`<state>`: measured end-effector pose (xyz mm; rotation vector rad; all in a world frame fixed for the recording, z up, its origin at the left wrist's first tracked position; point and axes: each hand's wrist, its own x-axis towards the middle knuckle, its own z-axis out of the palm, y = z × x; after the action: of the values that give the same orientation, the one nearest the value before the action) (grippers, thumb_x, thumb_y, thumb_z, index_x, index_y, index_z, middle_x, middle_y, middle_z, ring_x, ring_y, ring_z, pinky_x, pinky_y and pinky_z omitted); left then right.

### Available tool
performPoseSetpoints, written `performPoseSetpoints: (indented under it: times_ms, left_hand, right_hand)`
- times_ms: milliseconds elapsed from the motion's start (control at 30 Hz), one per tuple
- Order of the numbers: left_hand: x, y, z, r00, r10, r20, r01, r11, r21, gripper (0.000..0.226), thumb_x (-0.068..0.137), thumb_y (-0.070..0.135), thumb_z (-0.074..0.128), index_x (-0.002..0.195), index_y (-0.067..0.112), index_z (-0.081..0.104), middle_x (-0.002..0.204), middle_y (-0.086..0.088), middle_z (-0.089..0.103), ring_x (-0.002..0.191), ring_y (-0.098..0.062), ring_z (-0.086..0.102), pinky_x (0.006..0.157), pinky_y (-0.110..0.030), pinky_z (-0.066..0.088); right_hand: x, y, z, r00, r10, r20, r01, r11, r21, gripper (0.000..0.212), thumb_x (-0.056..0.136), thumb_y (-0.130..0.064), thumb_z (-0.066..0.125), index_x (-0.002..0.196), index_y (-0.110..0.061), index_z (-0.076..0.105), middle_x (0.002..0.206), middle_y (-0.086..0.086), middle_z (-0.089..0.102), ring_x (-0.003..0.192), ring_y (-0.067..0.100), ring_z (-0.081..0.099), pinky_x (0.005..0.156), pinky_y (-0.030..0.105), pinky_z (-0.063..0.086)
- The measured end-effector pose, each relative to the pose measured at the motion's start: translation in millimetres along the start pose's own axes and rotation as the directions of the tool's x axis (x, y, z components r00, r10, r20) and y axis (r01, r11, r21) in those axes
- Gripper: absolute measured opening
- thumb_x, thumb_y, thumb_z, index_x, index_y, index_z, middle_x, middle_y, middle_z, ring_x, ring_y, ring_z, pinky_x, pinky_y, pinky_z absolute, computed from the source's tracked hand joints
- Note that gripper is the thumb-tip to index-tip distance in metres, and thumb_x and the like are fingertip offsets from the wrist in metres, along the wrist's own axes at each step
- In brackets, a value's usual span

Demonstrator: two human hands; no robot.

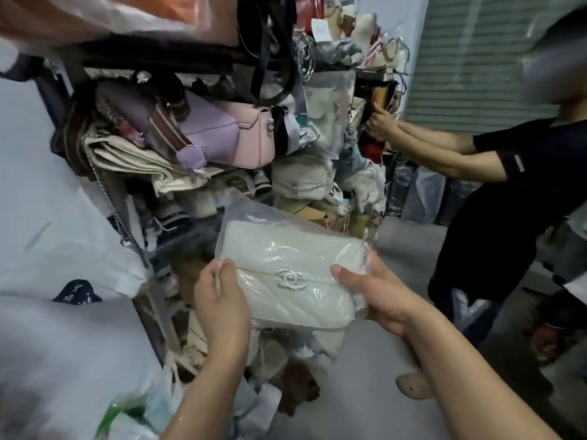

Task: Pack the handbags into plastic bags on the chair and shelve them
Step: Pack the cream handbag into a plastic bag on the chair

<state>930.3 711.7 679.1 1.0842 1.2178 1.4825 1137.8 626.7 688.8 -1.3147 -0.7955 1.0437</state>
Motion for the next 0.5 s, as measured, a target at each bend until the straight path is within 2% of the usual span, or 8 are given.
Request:
performPoseSetpoints:
  times_ms: [67, 167, 267, 300, 367, 433, 500]
  left_hand:
    - [16, -14, 37, 1.000, -0.007, -0.026, 0.007, 1.000, -0.007, 0.025, 0.098, 0.042, 0.050, 0.116, 0.031, 0.063, 0.115, 0.008, 0.063, 0.106, -0.014, 0.060, 0.092, -0.039, 0.049]
    - [44, -32, 97, 0.992, -0.025, -0.127, 0.027, 0.999, 0.016, 0.028, 0.091, 0.047, 0.052, 0.113, 0.035, 0.065, 0.115, 0.007, 0.066, 0.107, -0.017, 0.061, 0.100, -0.047, 0.049]
    - [71, -39, 150, 0.986, -0.042, -0.159, 0.059, 0.993, 0.102, 0.032, 0.091, 0.048, 0.050, 0.117, 0.038, 0.065, 0.117, 0.010, 0.064, 0.109, -0.015, 0.058, 0.099, -0.042, 0.046]
    - [79, -40, 166, 0.988, -0.037, -0.151, 0.055, 0.992, 0.116, 0.031, 0.090, 0.049, 0.050, 0.116, 0.042, 0.066, 0.116, 0.010, 0.065, 0.110, -0.016, 0.058, 0.101, -0.043, 0.046]
    - [94, -42, 195, 0.990, -0.014, -0.142, 0.038, 0.985, 0.169, 0.026, 0.086, 0.050, 0.050, 0.106, 0.048, 0.066, 0.114, 0.012, 0.064, 0.112, -0.019, 0.056, 0.102, -0.044, 0.045]
    - [109, -45, 217, 0.988, -0.006, -0.154, 0.049, 0.959, 0.278, 0.032, 0.084, 0.053, 0.048, 0.112, 0.047, 0.063, 0.124, 0.012, 0.050, 0.117, -0.020, 0.043, 0.103, -0.041, 0.037]
    - [125, -44, 236, 0.985, -0.036, -0.167, 0.094, 0.929, 0.357, 0.043, 0.084, 0.059, 0.047, 0.124, 0.048, 0.057, 0.128, 0.009, 0.037, 0.120, -0.023, 0.034, 0.109, -0.043, 0.032]
  right_hand:
    - [43, 5, -21, 1.000, 0.004, 0.005, -0.004, 1.000, 0.000, 0.054, 0.085, -0.023, 0.080, 0.131, -0.029, 0.053, 0.124, 0.004, 0.070, 0.103, 0.029, 0.073, 0.076, 0.057, 0.059]
    - [106, 3, -54, 0.993, 0.074, 0.088, -0.070, 0.996, -0.055, 0.049, 0.084, -0.028, 0.079, 0.128, -0.029, 0.058, 0.119, 0.002, 0.074, 0.101, 0.027, 0.074, 0.078, 0.061, 0.058]
    - [162, -4, -88, 0.976, 0.149, 0.161, -0.145, 0.989, -0.041, 0.044, 0.088, -0.026, 0.075, 0.129, -0.025, 0.058, 0.114, 0.003, 0.076, 0.100, 0.028, 0.074, 0.080, 0.061, 0.058]
    - [180, -7, -97, 0.976, 0.148, 0.157, -0.146, 0.989, -0.025, 0.043, 0.088, -0.024, 0.075, 0.128, -0.022, 0.059, 0.113, 0.005, 0.076, 0.100, 0.029, 0.074, 0.083, 0.063, 0.057]
    - [210, -14, -112, 0.984, 0.107, 0.141, -0.108, 0.994, -0.002, 0.043, 0.088, -0.020, 0.074, 0.129, -0.018, 0.059, 0.113, 0.007, 0.076, 0.099, 0.030, 0.074, 0.080, 0.058, 0.059]
    - [234, -17, -121, 0.989, 0.059, 0.138, -0.065, 0.997, 0.033, 0.046, 0.088, -0.018, 0.075, 0.130, -0.020, 0.058, 0.115, 0.007, 0.075, 0.102, 0.030, 0.073, 0.082, 0.057, 0.059]
    - [257, -18, -130, 0.990, 0.029, 0.138, -0.036, 0.998, 0.042, 0.045, 0.088, -0.019, 0.075, 0.129, -0.021, 0.057, 0.116, 0.006, 0.075, 0.103, 0.029, 0.073, 0.086, 0.058, 0.058]
